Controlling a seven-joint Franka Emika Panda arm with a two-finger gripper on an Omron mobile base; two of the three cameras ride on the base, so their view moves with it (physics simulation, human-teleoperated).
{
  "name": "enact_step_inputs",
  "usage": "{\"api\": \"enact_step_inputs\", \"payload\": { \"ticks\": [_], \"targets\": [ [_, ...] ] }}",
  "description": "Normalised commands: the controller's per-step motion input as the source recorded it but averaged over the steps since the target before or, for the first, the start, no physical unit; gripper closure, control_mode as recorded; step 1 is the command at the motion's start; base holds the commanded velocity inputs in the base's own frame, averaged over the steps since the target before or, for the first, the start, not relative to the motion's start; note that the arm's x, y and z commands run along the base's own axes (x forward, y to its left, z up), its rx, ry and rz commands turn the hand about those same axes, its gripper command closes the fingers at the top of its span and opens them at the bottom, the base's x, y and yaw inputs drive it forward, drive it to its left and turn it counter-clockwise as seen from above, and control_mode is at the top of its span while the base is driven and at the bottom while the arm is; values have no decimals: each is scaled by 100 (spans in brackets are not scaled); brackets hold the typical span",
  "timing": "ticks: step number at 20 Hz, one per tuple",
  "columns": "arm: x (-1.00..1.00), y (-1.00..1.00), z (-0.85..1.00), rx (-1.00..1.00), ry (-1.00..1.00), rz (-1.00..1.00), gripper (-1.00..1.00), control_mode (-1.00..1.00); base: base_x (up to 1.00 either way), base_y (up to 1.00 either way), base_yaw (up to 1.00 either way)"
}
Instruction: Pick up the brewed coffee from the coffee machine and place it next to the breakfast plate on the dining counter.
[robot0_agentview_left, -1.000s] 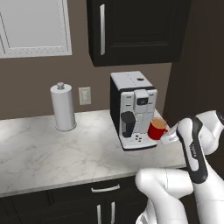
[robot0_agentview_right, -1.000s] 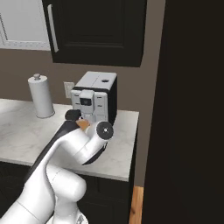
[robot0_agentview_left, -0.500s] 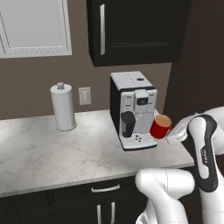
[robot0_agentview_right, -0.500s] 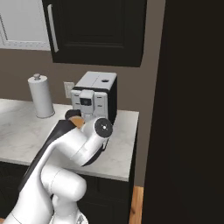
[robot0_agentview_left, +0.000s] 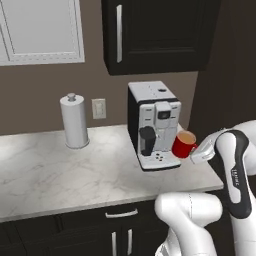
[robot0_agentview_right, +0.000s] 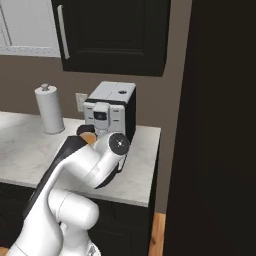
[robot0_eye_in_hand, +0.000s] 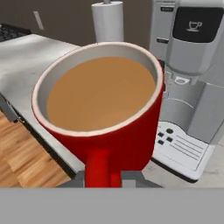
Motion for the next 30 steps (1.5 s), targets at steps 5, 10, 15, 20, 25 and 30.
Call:
{"api": "enact_step_inputs", "payload": {
  "ticks": [5, 10, 15, 20, 25, 30],
  "targets": [
    [0, 0, 0, 0, 0, 0, 100, 100, -71, 52, 36],
    [0, 0, 0, 0, 0, 0, 100, 100, -61, 80, 68],
    [0, 0, 0, 0, 0, 0, 100, 100, -27, 65, 89],
    [0, 0, 0, 0, 0, 0, 100, 100, -10, 26, 97],
    [0, 0, 0, 0, 0, 0, 100, 100, 0, 1, 100],
    [0, 0, 0, 0, 0, 0, 100, 100, 0, 0, 97]
  ]
}}
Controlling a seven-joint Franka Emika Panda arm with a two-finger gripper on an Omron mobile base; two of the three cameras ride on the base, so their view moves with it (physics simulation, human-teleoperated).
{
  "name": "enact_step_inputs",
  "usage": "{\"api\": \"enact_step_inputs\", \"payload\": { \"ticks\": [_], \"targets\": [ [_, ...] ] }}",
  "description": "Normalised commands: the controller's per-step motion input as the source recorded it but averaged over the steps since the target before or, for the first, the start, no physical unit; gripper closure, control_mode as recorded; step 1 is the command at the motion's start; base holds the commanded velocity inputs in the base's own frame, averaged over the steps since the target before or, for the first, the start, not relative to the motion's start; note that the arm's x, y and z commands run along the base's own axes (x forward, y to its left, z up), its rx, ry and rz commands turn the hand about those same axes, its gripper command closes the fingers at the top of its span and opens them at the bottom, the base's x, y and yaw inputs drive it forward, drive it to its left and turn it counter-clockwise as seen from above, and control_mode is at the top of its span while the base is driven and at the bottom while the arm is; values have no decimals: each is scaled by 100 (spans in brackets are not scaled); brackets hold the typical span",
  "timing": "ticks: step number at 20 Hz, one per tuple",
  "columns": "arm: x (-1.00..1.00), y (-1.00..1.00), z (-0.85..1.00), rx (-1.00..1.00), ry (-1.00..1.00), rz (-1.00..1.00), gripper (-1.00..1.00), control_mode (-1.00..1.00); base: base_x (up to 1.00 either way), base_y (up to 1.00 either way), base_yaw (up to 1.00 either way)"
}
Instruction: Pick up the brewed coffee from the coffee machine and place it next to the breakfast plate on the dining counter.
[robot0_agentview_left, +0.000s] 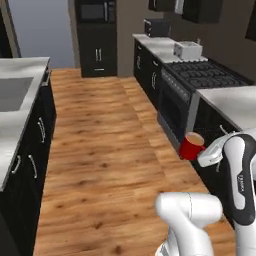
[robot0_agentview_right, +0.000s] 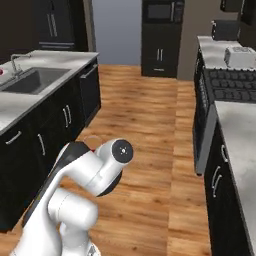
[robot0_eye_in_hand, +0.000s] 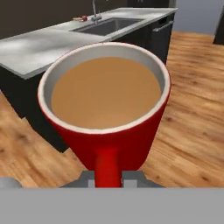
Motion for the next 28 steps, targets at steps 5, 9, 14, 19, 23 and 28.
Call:
{"api": "enact_step_inputs", "payload": {
  "ticks": [5, 9, 14, 19, 23, 28],
  "targets": [
    [0, 0, 0, 0, 0, 0, 100, 100, 7, 0, 89],
    [0, 0, 0, 0, 0, 0, 100, 100, 18, 5, 84],
    [0, 0, 0, 0, 0, 0, 100, 100, 41, 48, 64],
    [0, 0, 0, 0, 0, 0, 100, 100, 55, 98, 43],
    [0, 0, 0, 0, 0, 0, 100, 100, 76, 100, 32],
    [0, 0, 0, 0, 0, 0, 100, 100, 92, 100, 24]
  ]
}}
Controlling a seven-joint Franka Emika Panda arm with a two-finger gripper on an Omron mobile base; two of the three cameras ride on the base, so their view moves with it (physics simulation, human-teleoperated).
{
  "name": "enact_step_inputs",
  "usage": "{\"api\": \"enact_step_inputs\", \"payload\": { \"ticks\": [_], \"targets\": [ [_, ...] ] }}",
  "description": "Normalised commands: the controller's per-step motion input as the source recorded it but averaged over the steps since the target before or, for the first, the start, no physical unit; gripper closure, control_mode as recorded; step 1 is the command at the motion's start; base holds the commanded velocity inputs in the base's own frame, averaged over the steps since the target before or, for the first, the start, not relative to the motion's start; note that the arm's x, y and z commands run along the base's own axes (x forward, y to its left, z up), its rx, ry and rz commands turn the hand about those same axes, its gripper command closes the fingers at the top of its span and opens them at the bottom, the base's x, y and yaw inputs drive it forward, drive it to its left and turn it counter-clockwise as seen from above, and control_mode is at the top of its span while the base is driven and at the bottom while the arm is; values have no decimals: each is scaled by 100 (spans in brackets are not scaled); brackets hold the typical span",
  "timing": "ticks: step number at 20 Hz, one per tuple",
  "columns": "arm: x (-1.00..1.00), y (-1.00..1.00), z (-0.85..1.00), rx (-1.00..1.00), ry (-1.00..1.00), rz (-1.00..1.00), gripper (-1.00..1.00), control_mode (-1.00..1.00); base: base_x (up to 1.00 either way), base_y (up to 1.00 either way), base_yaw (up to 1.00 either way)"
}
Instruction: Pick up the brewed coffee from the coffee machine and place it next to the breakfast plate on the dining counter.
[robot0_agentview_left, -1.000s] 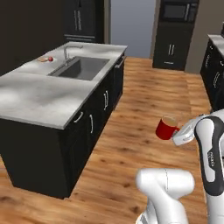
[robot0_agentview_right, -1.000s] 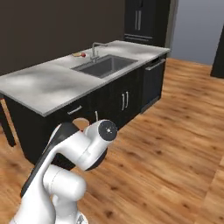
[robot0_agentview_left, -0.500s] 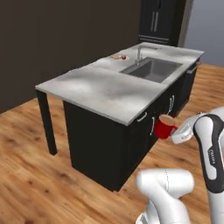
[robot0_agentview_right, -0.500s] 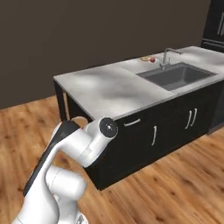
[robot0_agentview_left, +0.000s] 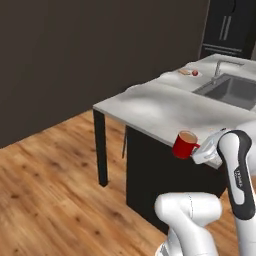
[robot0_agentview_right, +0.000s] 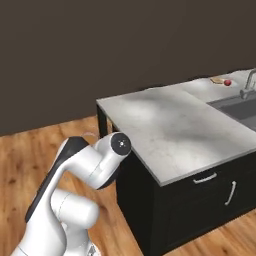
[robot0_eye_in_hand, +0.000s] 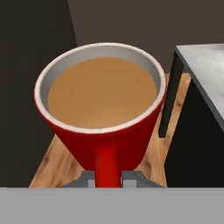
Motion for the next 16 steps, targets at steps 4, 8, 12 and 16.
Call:
{"api": "enact_step_inputs", "payload": {
  "ticks": [4, 8, 12, 16],
  "targets": [
    [0, 0, 0, 0, 0, 0, 100, 100, 100, 100, 16],
    [0, 0, 0, 0, 0, 0, 100, 100, 100, 100, 2],
    [0, 0, 0, 0, 0, 0, 100, 100, 100, 100, 0],
    [0, 0, 0, 0, 0, 0, 100, 100, 100, 100, -1]
  ]
}}
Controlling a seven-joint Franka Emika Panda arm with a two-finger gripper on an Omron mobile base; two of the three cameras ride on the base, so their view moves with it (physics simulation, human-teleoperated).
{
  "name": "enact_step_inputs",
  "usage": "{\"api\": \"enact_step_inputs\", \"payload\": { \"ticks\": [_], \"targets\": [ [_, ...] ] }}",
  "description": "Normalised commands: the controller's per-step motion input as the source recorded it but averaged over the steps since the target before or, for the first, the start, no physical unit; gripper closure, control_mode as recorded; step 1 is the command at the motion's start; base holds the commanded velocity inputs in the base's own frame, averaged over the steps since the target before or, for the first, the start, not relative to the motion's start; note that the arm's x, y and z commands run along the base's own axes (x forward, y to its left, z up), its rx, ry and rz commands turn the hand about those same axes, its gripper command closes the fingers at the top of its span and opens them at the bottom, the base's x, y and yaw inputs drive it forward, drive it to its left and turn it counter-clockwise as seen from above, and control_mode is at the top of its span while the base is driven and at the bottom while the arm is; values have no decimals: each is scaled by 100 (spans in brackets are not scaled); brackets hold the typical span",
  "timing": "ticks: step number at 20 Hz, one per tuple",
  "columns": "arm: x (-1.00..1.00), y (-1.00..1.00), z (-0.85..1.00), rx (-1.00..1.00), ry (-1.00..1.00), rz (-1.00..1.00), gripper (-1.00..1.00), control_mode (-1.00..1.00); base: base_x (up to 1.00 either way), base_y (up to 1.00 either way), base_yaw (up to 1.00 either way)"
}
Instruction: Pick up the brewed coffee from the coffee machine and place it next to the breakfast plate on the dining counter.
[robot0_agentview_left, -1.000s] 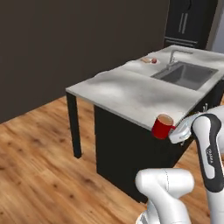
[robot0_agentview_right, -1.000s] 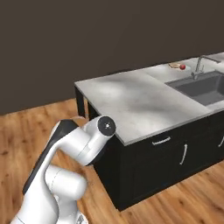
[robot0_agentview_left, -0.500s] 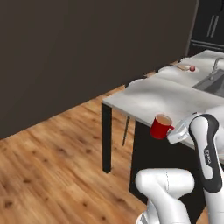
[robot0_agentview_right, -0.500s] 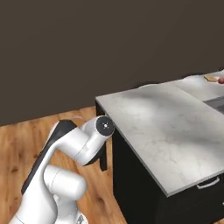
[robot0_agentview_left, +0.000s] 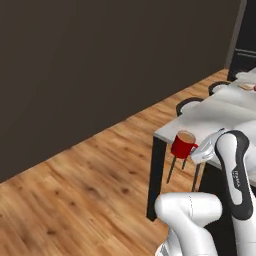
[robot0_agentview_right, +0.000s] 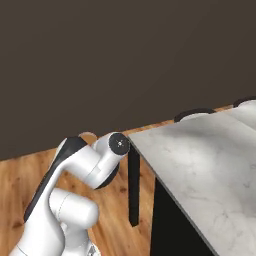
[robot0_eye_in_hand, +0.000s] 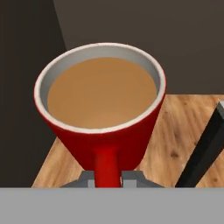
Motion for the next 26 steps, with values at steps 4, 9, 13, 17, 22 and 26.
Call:
{"api": "enact_step_inputs", "payload": {
  "ticks": [4, 9, 13, 17, 22, 26],
  "targets": [
    [0, 0, 0, 0, 0, 0, 100, 100, 100, 100, -18],
    [0, 0, 0, 0, 0, 0, 100, 100, 100, 100, -45],
    [0, 0, 0, 0, 0, 0, 100, 100, 97, 99, -60],
    [0, 0, 0, 0, 0, 0, 100, 100, 94, 99, -62],
    [0, 0, 0, 0, 0, 0, 100, 100, 93, 98, -63],
    [0, 0, 0, 0, 0, 0, 100, 100, 94, 98, -62]
  ]
}}
